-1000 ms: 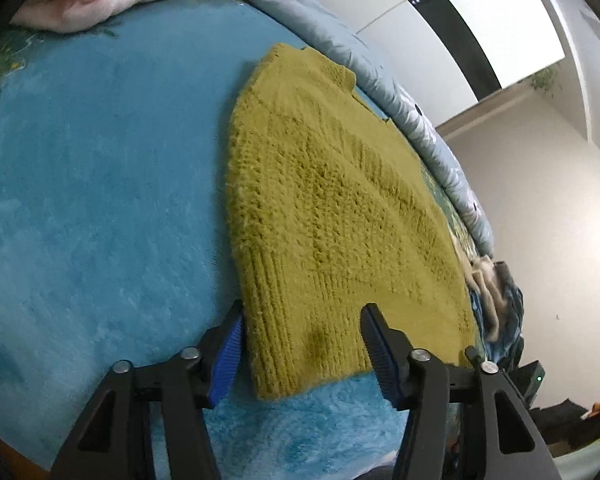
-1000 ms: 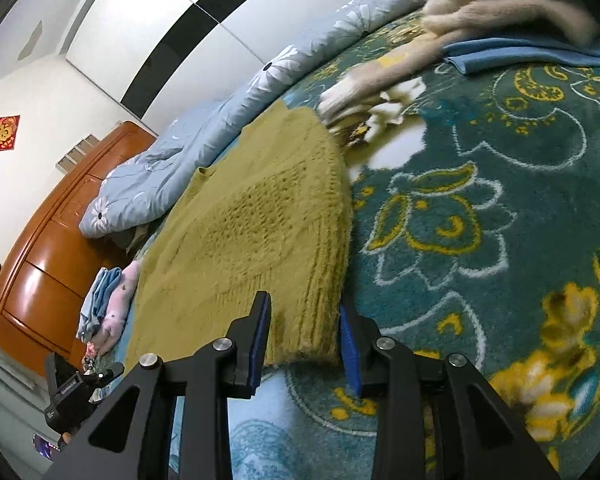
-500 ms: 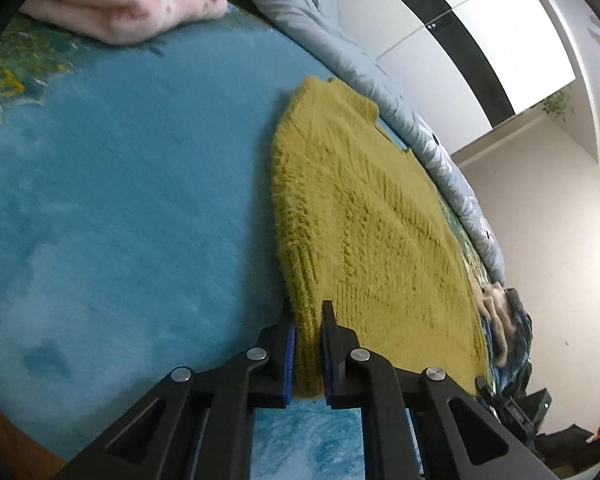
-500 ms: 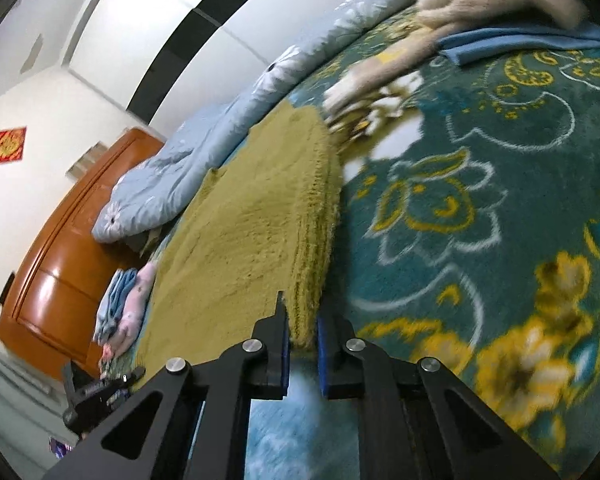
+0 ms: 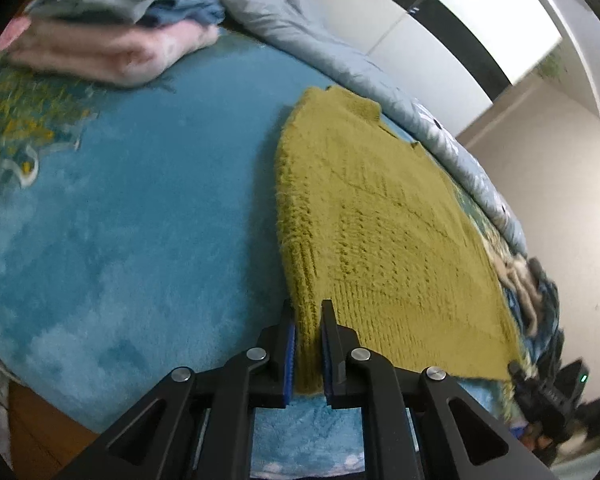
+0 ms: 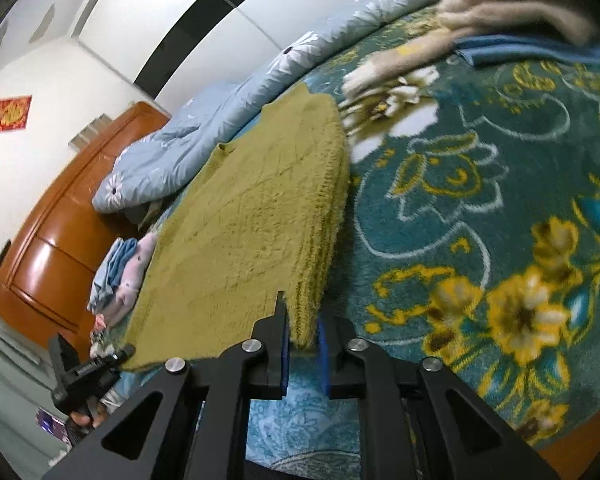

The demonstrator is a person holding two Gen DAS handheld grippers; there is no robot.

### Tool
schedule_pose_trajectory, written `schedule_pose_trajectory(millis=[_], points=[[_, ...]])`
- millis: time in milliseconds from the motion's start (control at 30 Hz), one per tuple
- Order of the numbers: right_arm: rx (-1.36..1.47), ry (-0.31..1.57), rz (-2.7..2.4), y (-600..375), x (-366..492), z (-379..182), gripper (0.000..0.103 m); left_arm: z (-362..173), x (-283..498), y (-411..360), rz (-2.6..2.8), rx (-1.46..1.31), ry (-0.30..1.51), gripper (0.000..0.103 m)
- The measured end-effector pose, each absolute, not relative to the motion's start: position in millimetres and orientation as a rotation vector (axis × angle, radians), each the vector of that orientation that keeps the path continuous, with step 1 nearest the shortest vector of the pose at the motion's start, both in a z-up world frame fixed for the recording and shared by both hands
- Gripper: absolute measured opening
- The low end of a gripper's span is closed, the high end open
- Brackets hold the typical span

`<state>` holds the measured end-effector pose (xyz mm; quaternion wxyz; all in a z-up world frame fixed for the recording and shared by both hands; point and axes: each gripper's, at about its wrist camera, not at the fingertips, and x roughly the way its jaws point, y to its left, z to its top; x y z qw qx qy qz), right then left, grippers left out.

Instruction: Fold clothes

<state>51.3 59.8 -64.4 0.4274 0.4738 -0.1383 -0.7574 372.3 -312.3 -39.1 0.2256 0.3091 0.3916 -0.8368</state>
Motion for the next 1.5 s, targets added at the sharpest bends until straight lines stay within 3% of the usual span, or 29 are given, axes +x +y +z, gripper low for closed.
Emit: schedule_pose_trajectory(millis=[167,267,333,500,600,667,700,733,800,967,1100,1267,1400,1500], points=[[1.154,-0.276,-1.921,53,50,-55,0.019,-22,372,-308,-2.356,0.87,0.917,0.026],[1.108,-0.196,-1.956,47,43,-43,0.042,-11,374,-317,-2.366,0.861,0.865,0.054],[1.056,-0.123,-1.979,37,36,-31,0.054,-2,374,-327,-2.386,0.824,0.853,0.057],[0.922,0.059,-2.024,14,17,-1,0.055,24,344,-352,-2.431,0.735,0.681,0.064],[0.852,0.23,-2.026,-13,7,14,0.055,35,300,-369,-2.515,0.842,0.568,0.076],[0.812,0.334,-2.025,-40,-4,23,0.055,40,269,-381,-2.551,0.927,0.498,0.078],[0.816,0.32,-2.0,-50,-13,26,0.059,41,253,-387,-2.539,0.961,0.464,0.079],[0.819,0.307,-1.975,-60,-22,29,0.072,42,236,-393,-2.53,0.991,0.435,0.079],[0.825,0.28,-1.927,-80,-40,35,0.09,44,206,-408,-2.523,1.038,0.392,0.079],[0.86,0.323,-1.913,-145,-98,40,0.09,39,142,-446,-2.494,1.19,0.334,0.088],[0.943,0.458,-1.905,-195,-149,13,0.09,21,96,-471,-2.438,1.333,0.33,0.096],[0.904,0.599,-1.946,-238,-183,-16,0.09,9,48,-488,-2.446,1.348,0.197,0.096],[0.868,0.607,-1.955,-264,-208,-29,0.09,1,10,-505,-2.452,1.344,0.113,0.096],[0.877,0.622,-1.954,-283,-227,-41,0.09,-3,-7,-527,-2.48,1.275,0.19,0.096]])
